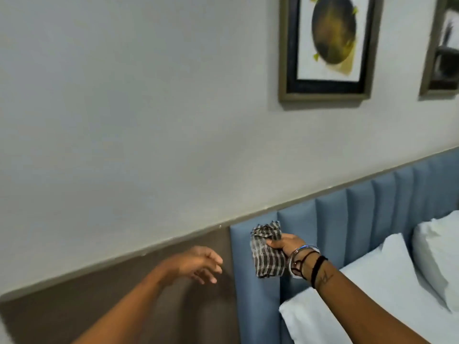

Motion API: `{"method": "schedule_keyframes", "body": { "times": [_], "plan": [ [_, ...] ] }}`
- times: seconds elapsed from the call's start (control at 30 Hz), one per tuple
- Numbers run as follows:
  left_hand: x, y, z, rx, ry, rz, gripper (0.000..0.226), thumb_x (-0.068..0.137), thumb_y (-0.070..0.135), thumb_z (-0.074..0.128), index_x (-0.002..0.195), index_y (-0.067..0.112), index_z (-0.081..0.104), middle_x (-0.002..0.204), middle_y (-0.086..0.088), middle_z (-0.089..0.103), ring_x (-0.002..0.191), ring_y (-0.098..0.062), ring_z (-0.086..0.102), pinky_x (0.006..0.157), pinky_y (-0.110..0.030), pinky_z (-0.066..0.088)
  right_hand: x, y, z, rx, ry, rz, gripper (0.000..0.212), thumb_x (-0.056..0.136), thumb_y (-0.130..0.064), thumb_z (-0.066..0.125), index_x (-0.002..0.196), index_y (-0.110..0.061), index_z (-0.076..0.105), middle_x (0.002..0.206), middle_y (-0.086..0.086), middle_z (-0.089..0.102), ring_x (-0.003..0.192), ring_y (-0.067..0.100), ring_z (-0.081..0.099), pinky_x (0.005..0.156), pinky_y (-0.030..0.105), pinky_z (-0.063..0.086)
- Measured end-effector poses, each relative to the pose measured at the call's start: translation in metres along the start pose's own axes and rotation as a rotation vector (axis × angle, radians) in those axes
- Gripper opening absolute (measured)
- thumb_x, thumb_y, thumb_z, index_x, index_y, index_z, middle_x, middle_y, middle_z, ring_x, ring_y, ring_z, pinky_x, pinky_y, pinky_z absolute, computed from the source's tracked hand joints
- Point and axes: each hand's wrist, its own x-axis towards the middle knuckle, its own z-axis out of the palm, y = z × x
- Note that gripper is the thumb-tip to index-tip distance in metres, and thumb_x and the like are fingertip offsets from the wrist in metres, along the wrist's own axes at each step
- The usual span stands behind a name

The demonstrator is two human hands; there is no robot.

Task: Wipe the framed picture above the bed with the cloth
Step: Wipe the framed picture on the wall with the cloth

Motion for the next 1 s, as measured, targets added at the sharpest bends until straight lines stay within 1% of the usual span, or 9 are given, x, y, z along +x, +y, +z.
{"method": "schedule_keyframes", "body": {
  "times": [0.1, 0.2, 0.23, 0.37, 0.5, 0.6, 0.7, 0.8, 1.0],
  "plan": [
    [-0.002, 0.069, -0.031, 0.158, 0.136, 0.195, 0.019, 0.084, 0.012, 0.065, 0.103, 0.012, 0.063, 0.088, -0.004, 0.07, 0.074, -0.016, 0.071, 0.06, -0.026, 0.044, 0.001, -0.066, -0.026, -0.009, 0.225, -0.12, 0.026, 0.081, -0.009, 0.071, 0.103, 0.004, 0.066, 0.097, 0.013, 0.069, 0.095, 0.031, 0.064, 0.091, 0.039, 0.051],
    [0.0, 0.141, -0.057, 0.305, 0.243, 0.377, 0.03, 0.077, 0.032, 0.072, 0.1, 0.016, 0.064, 0.083, 0.002, 0.066, 0.076, -0.012, 0.071, 0.062, -0.019, 0.045, 0.001, -0.128, -0.05, 0.102, 0.395, -0.273, 0.003, 0.08, -0.004, 0.069, 0.078, -0.002, 0.07, 0.067, 0.007, 0.069, 0.063, 0.023, 0.061, 0.053, 0.018, 0.052],
    [0.001, 0.165, -0.062, 0.375, 0.281, 0.425, 0.036, 0.074, 0.042, 0.074, 0.1, 0.02, 0.064, 0.087, 0.006, 0.067, 0.078, -0.01, 0.069, 0.064, -0.017, 0.046, 0.002, -0.15, -0.056, 0.113, 0.46, -0.334, 0.011, 0.08, -0.003, 0.067, 0.069, -0.003, 0.067, 0.066, 0.012, 0.069, 0.059, 0.022, 0.059, 0.048, 0.017, 0.048],
    [0.01, 0.26, -0.086, 0.829, 0.569, 0.635, 0.068, 0.064, 0.075, 0.062, 0.12, 0.037, 0.053, 0.121, 0.016, 0.057, 0.108, -0.002, 0.056, 0.094, -0.021, 0.046, 0.01, -0.241, -0.074, 0.071, 0.671, -0.573, 0.013, 0.081, -0.012, 0.065, 0.073, -0.002, 0.069, 0.08, 0.025, 0.07, 0.077, 0.037, 0.063, 0.073, 0.036, 0.05],
    [0.017, 0.365, -0.108, 1.299, 0.895, 0.812, 0.106, 0.064, 0.085, 0.048, 0.15, 0.027, 0.022, 0.16, 0.002, 0.022, 0.147, -0.016, 0.019, 0.12, -0.035, 0.014, 0.025, -0.335, -0.092, -0.009, 0.781, -0.871, 0.012, 0.085, -0.018, 0.063, 0.082, -0.011, 0.072, 0.072, 0.01, 0.066, 0.071, 0.032, 0.058, 0.066, 0.029, 0.043],
    [0.024, 0.439, -0.119, 1.518, 1.092, 0.705, 0.121, 0.067, 0.081, 0.052, 0.154, 0.018, -0.004, 0.164, -0.008, -0.006, 0.151, -0.025, -0.006, 0.122, -0.046, -0.003, 0.039, -0.385, -0.106, -0.129, 0.804, -0.989, 0.016, 0.084, -0.01, 0.058, 0.071, -0.017, 0.064, 0.06, 0.0, 0.057, 0.057, 0.025, 0.054, 0.049, 0.023, 0.035],
    [0.015, 0.496, -0.127, 1.566, 1.216, 0.608, 0.131, 0.066, 0.079, 0.057, 0.152, 0.012, -0.014, 0.162, -0.012, -0.016, 0.15, -0.028, -0.015, 0.121, -0.05, -0.005, 0.037, -0.424, -0.103, -0.245, 0.838, -1.06, 0.015, 0.077, 0.0, 0.048, 0.066, -0.007, 0.056, 0.064, 0.009, 0.057, 0.058, 0.03, 0.05, 0.048, 0.025, 0.036],
    [0.032, 0.551, -0.122, 1.677, 1.236, 0.54, 0.132, 0.065, 0.073, 0.065, 0.152, 0.01, -0.012, 0.163, -0.013, -0.014, 0.15, -0.028, -0.014, 0.12, -0.05, -0.008, 0.057, -0.468, -0.117, -0.3, 0.896, -1.164, 0.018, 0.078, -0.003, 0.047, 0.074, -0.012, 0.063, 0.076, 0.013, 0.063, 0.07, 0.038, 0.056, 0.06, 0.035, 0.048],
    [0.051, 0.592, -0.128, 1.893, 1.319, 0.404, 0.107, 0.078, 0.039, 0.066, 0.153, 0.007, -0.003, 0.164, -0.015, -0.003, 0.151, -0.028, -0.005, 0.121, -0.049, -0.002, 0.076, -0.534, -0.089, -0.47, 0.917, -1.402, 0.024, 0.078, -0.005, 0.048, 0.089, -0.015, 0.067, 0.084, 0.011, 0.069, 0.081, 0.037, 0.065, 0.063, 0.033, 0.045]
  ]
}}
